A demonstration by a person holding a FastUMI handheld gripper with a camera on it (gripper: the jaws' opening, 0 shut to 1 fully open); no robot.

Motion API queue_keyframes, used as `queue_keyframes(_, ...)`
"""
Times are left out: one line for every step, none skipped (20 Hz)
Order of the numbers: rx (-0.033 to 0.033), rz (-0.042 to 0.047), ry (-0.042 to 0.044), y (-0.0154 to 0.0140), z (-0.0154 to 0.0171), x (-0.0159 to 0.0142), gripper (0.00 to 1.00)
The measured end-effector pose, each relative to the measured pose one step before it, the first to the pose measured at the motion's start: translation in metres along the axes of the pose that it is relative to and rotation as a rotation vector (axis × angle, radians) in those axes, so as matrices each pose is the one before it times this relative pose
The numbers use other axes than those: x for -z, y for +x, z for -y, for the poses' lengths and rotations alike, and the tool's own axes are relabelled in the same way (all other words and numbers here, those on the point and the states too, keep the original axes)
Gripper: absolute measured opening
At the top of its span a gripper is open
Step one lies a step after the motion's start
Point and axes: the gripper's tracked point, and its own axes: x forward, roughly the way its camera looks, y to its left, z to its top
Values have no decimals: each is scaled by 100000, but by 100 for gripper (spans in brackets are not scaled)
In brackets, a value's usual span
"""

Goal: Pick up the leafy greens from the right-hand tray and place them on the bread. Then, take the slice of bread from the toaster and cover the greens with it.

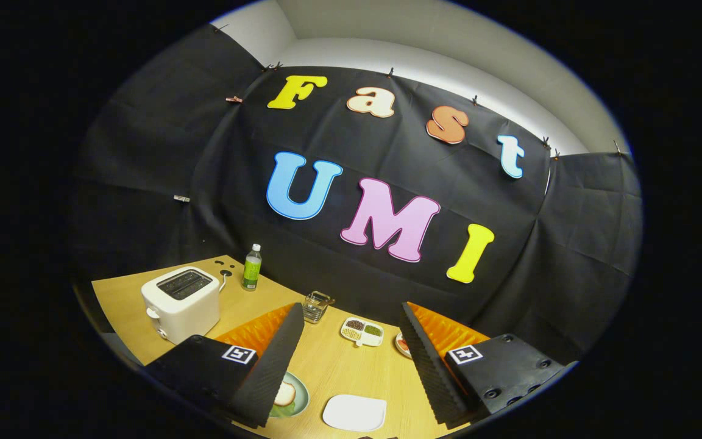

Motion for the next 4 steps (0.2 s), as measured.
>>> queue_keyframes(613,-366,395,100,97,167,98)
queue_keyframes(486,-368,232,212,66,75,98)
queue_keyframes(322,-471,154,-1,33,54,98)
queue_keyframes(42,-318,250,-73,-127,89,98)
